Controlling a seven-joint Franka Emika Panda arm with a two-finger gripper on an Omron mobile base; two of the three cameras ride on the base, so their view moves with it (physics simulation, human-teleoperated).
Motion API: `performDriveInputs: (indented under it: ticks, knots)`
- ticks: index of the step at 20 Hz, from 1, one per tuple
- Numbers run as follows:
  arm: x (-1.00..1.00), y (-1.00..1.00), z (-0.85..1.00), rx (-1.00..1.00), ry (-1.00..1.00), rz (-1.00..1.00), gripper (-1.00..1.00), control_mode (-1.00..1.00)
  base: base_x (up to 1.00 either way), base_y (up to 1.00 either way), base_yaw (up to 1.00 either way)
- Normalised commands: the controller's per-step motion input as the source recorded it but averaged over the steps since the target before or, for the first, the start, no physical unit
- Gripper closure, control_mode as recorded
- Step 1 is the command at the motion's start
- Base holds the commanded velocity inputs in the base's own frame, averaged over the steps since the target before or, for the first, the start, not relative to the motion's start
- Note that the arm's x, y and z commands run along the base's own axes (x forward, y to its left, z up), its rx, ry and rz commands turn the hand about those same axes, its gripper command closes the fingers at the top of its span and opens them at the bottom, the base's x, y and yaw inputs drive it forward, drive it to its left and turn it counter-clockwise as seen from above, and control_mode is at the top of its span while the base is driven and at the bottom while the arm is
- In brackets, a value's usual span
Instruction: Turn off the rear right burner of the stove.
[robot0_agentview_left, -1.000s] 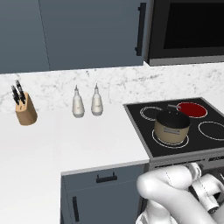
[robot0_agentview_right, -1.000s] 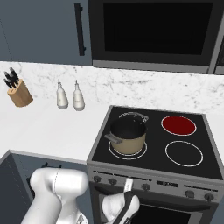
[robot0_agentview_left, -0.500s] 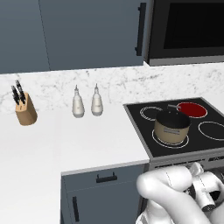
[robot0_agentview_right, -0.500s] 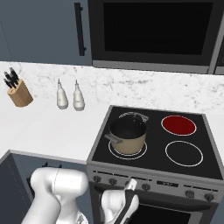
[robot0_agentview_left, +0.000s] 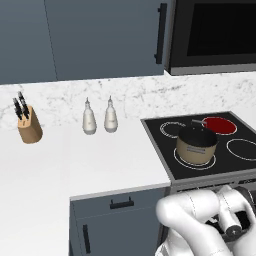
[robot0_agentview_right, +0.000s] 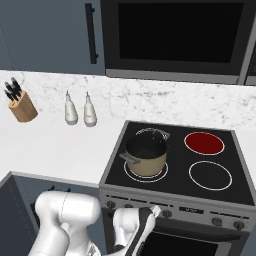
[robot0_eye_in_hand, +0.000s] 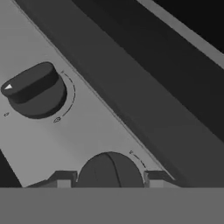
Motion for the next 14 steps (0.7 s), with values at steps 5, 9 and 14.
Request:
performDriveInputs:
  ticks: [5,9,14]
  knots:
    - [0.00,-0.59,0.00,0.43,0.04,-0.22,1.00,-1.00,0.00,0.00,0.00]
    - [0.00,-0.64,0.00,0.50,0.06,-0.25,1.00,-1.00,0.00,0.00,0.00]
    - [0.00,-0.68,0.00,0.52,0.08,-0.27,1.00,-1.00,0.00,0.00,0.00]
